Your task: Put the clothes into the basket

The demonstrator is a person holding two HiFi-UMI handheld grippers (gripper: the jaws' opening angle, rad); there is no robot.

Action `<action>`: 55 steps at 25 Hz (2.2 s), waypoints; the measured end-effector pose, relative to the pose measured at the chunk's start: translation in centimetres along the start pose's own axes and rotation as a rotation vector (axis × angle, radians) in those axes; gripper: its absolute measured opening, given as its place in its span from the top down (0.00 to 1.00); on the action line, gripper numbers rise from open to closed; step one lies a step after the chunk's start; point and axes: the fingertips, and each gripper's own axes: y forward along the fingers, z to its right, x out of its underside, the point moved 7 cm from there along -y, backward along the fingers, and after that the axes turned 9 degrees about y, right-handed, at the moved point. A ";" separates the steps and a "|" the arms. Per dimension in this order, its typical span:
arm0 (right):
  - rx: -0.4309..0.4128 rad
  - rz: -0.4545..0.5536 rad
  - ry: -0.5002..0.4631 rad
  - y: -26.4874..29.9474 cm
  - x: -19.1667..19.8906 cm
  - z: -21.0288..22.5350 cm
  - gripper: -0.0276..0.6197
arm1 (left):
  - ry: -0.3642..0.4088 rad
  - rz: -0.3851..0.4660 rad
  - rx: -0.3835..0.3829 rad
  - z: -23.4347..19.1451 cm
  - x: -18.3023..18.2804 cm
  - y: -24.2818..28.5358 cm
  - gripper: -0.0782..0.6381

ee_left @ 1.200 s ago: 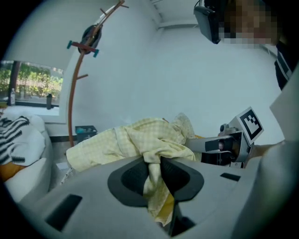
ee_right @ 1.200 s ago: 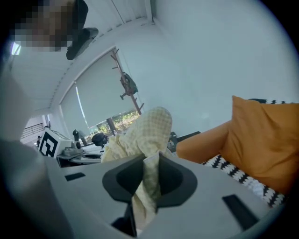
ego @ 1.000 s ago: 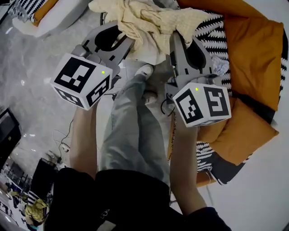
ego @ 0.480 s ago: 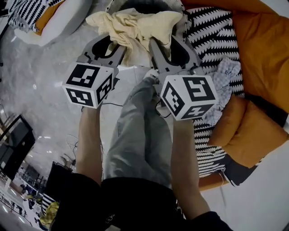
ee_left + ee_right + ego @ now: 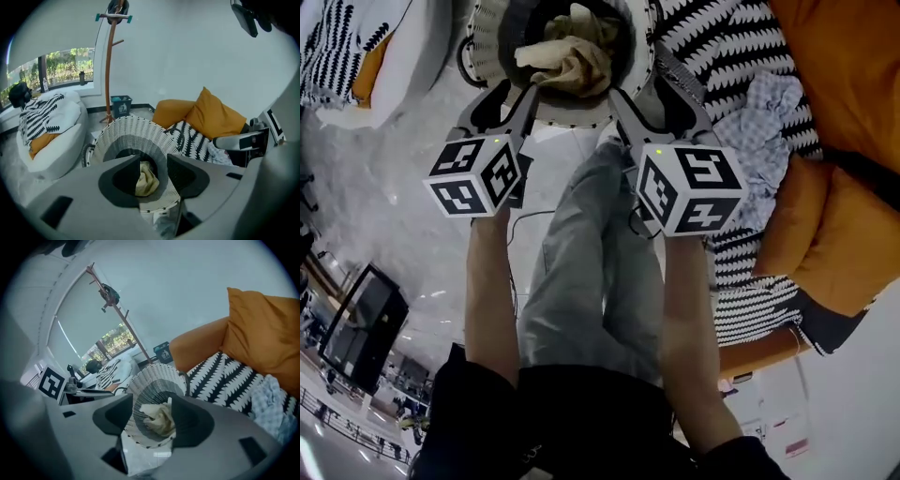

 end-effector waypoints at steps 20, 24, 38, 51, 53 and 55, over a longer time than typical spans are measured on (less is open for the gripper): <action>0.445 0.276 0.411 -15.9 6.1 16.1 0.58 | 0.444 -0.063 0.568 23.4 -5.2 10.1 0.63; 0.577 0.367 0.550 -20.7 9.9 19.3 0.58 | 0.592 -0.109 0.660 29.3 -5.1 11.9 0.60; 0.817 0.385 1.014 -22.1 22.4 24.8 0.55 | 0.950 -0.393 0.828 38.2 0.8 19.4 0.48; 0.717 0.322 1.079 -17.4 21.2 27.6 0.80 | 0.841 -0.503 0.929 39.7 3.7 22.4 0.71; 0.701 0.325 1.059 -17.2 20.4 27.2 0.82 | 0.791 -0.510 0.965 39.2 3.2 21.8 0.78; 0.688 0.376 1.054 -17.6 19.3 26.6 0.84 | 0.720 -0.497 0.977 38.4 2.6 21.1 0.79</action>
